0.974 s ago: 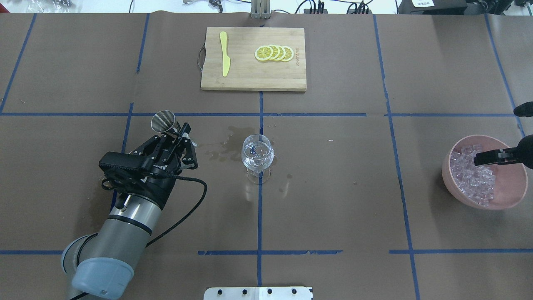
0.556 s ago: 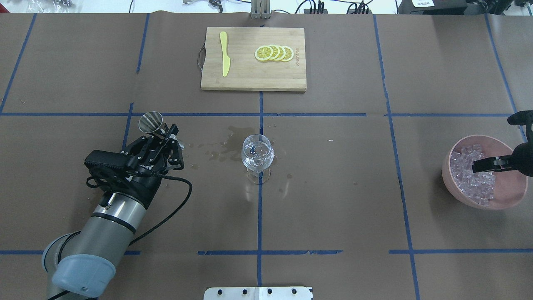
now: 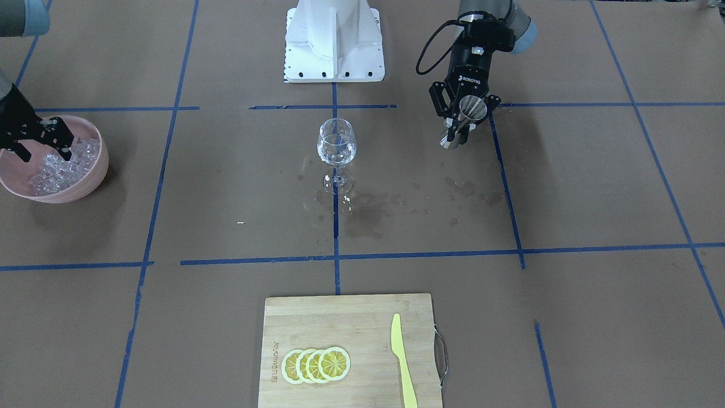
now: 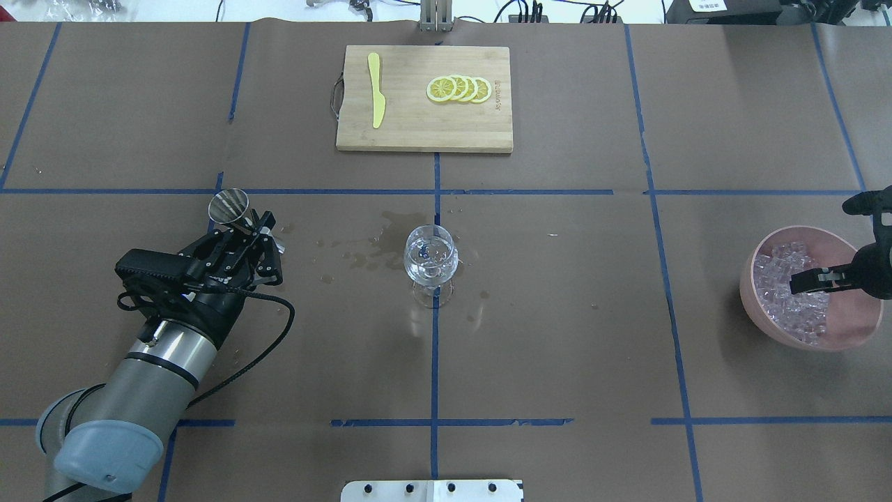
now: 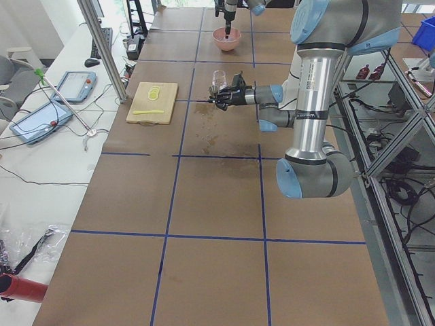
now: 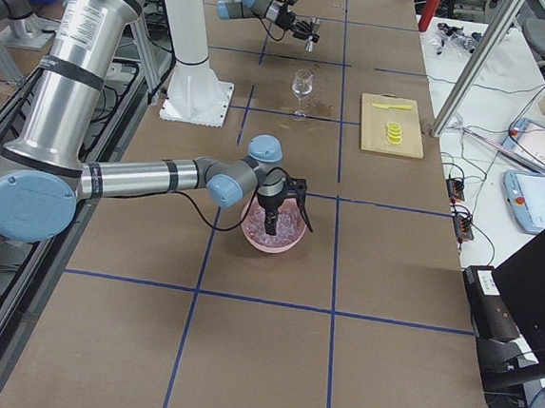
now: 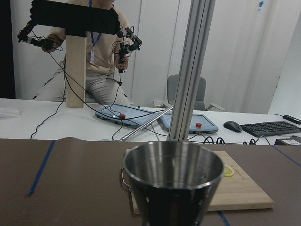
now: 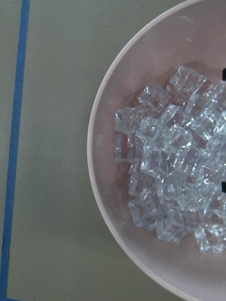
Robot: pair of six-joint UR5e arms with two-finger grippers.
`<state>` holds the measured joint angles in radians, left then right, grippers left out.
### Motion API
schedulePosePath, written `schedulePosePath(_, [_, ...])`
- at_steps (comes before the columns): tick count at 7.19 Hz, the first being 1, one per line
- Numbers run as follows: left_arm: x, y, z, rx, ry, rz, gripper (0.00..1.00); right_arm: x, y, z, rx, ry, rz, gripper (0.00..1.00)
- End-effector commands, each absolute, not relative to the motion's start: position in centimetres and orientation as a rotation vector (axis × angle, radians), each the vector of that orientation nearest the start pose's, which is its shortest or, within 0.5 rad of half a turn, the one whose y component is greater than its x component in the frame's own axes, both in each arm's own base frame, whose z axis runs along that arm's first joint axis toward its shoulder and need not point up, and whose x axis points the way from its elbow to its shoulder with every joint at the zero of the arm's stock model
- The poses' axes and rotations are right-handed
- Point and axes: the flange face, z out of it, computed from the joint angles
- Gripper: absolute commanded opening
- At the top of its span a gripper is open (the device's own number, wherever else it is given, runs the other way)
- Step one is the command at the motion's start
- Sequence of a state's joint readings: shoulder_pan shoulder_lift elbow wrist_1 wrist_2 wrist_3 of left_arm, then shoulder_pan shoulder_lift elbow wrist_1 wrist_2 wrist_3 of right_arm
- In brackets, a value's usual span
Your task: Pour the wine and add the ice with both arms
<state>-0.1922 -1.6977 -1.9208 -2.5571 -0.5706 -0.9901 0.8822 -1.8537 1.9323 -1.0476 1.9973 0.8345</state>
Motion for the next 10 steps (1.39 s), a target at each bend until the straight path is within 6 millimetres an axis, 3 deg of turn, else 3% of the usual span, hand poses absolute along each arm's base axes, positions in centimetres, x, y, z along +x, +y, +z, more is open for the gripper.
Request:
schedulePosePath(1, [41.4, -30.4, 31.5, 1.223, 0.905, -0.414, 0.0, -19.0, -37.3, 56.6, 0.131, -0.699, 0.01, 0.75])
schedulePosePath(3, [41.1, -30.3, 32.4, 1.222, 0.888, -0.404, 0.0, -19.2, -37.3, 57.2, 0.121, -0.693, 0.009, 0.68])
schedulePosePath(4, [40.8, -30.3, 33.1, 1.218, 0.876, -0.396, 0.0, -19.2, -37.2, 57.1, 0.121, -0.695, 0.008, 0.56])
schedulePosePath(5, [40.8, -30.3, 33.3, 1.215, 0.878, -0.4, 0.0, -19.2, -37.2, 57.0, 0.122, -0.697, 0.006, 0.38])
schedulePosePath(7, [40.7, -30.3, 33.4, 1.214, 0.877, -0.4, 0.0, -19.2, -37.2, 56.8, 0.122, -0.703, 0.002, 0.17])
schedulePosePath(8, [40.6, -30.2, 33.6, 1.213, 0.873, -0.398, 0.0, -19.2, -37.2, 56.5, 0.126, -0.707, 0.0, 0.02])
schedulePosePath(10, [40.5, -30.2, 34.2, 1.209, 0.864, -0.388, 0.0, -18.6, -36.9, 54.2, 0.145, -0.736, -0.004, 0.0])
